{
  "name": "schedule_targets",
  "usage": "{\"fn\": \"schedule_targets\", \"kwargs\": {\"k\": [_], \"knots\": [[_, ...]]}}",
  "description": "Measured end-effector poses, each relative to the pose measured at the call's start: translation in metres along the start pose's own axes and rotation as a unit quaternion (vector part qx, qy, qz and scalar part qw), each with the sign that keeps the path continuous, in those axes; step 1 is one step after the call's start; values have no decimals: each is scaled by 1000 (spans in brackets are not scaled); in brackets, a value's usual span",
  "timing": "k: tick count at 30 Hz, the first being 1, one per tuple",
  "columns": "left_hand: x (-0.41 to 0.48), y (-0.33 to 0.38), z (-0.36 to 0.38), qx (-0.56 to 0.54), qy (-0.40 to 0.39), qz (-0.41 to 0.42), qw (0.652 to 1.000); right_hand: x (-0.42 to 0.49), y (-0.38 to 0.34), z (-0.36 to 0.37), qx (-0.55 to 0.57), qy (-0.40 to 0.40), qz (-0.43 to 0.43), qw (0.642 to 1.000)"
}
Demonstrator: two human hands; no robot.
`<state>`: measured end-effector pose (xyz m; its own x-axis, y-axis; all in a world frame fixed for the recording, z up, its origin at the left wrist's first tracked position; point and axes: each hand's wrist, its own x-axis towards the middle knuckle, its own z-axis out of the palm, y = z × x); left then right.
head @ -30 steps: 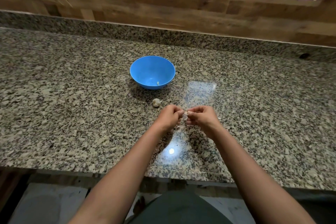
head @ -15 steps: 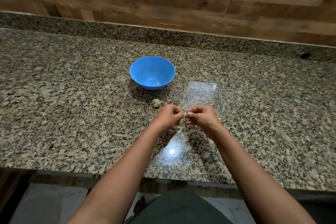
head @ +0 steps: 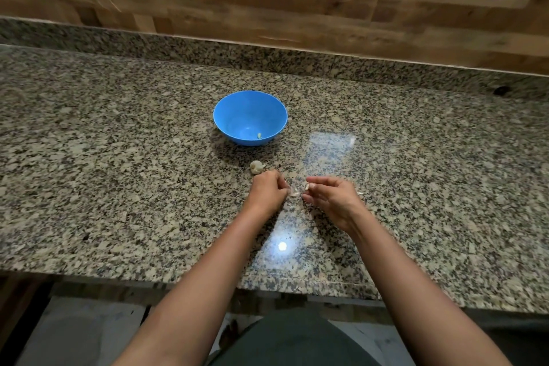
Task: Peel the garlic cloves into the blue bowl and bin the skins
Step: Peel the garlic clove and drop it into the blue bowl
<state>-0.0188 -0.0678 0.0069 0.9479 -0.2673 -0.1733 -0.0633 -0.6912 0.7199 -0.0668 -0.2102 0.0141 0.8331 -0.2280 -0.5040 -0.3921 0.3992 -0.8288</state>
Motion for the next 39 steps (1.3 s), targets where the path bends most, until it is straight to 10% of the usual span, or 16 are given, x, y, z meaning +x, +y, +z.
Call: {"fn": "schedule_targets", "kwargs": {"k": [12,25,39], "knots": [[-9,9,-1,-294,-55,-8,954,-6,1,7,69,-15,1,997],[-7,8,0,-349,-47,-25,936,-7,1,12,-143,-2,-110,984],[-5,11,0,-303,-18,14,953,-7,-2,12,-27,-35,-61,997]]}}
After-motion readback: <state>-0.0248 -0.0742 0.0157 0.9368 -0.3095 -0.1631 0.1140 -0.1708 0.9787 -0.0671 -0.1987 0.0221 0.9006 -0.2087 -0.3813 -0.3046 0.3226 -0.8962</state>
